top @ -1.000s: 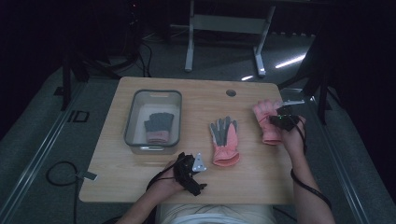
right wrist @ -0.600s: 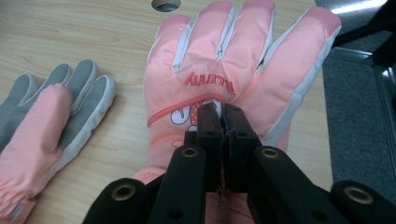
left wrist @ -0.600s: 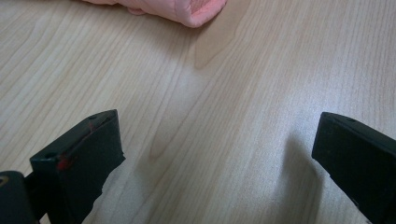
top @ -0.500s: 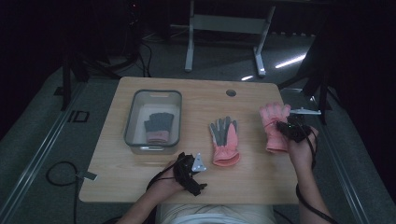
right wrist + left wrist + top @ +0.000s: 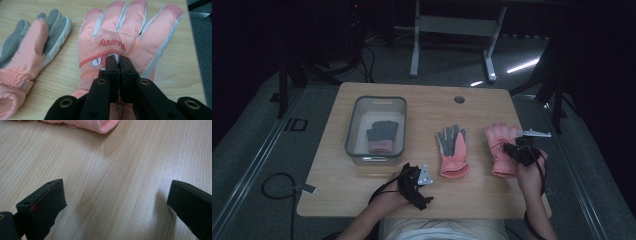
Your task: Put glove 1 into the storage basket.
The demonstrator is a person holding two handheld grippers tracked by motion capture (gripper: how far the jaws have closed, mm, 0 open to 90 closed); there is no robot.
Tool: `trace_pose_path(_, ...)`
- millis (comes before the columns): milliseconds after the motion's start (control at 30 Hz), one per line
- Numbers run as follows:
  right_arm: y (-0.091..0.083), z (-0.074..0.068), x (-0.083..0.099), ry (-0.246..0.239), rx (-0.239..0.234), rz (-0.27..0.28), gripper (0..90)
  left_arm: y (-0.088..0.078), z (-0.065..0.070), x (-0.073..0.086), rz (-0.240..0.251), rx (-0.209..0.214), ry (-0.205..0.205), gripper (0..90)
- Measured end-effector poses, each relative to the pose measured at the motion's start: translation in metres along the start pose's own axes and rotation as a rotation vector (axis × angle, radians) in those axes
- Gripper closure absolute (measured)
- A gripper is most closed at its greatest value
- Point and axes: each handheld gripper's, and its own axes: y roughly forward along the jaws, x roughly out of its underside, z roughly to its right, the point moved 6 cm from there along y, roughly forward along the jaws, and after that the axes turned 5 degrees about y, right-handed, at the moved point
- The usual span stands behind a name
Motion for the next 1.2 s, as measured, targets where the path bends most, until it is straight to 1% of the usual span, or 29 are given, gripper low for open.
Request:
trace_pose_path(133,0.013,0.001,0.006,0.010,0.002,-0.023,86.5,0.000,0.000,0.000,-0.007,-0.001,0.005,1.3)
trace_pose_path(267,0.020,0.001,0.007,0.008,0.012,-0.029,86.3,0.000,0.000,0.000,-0.002,0.002,-0.001,1.3)
trace_pose_path(300,0.028,0.002,0.008,0.003,0.019,-0.038,86.0,0.000,0.000,0.000,0.000,0.003,-0.002,1.3)
trace_pose_path(400,0.038,0.002,0.014,-0.008,0.025,-0.062,84.1,0.000,0.000,0.000,0.001,0.002,-0.001,1.3)
trace_pose_path(433,0.038,0.002,0.014,-0.008,0.025,-0.062,84.1,0.000,0.000,0.000,0.001,0.002,-0.001,1.3)
trace_pose_path(500,0.045,0.004,0.018,-0.011,0.024,-0.069,80.9,-0.001,0.000,0.000,0.001,0.002,-0.003,1.3)
trace_pose_path(633,0.048,0.005,0.019,-0.007,0.013,-0.073,78.6,0.000,-0.001,0.000,0.003,0.001,-0.006,1.3)
trace_pose_path(667,0.049,0.005,0.020,-0.016,0.011,-0.075,77.3,-0.001,-0.001,0.000,-0.003,0.001,0.001,1.3)
trace_pose_path(700,0.050,0.005,0.020,-0.038,0.011,-0.083,75.0,0.000,-0.001,-0.001,0.001,0.000,0.000,1.3)
trace_pose_path(800,0.048,0.005,0.018,-0.067,0.010,-0.087,70.6,0.000,0.000,-0.001,-0.002,-0.002,0.002,1.3)
trace_pose_path(900,0.041,0.005,0.012,-0.115,0.013,-0.047,64.8,0.000,0.000,-0.001,-0.001,0.000,0.004,1.3)
trace_pose_path(933,0.039,0.006,0.010,-0.137,0.010,-0.039,63.3,0.000,0.000,-0.001,-0.001,-0.001,0.004,1.3)
trace_pose_path(1033,0.034,0.007,0.004,-0.224,-0.020,-0.028,58.9,0.000,-0.001,-0.001,-0.002,-0.008,0.004,1.3)
trace_pose_path(1133,0.033,0.010,0.003,-0.250,-0.043,-0.036,56.9,-0.002,-0.001,-0.001,0.006,-0.002,-0.003,1.3)
trace_pose_path(1200,0.035,0.012,0.005,-0.258,-0.046,-0.041,56.5,-0.002,-0.001,-0.001,0.004,-0.001,-0.001,1.3)
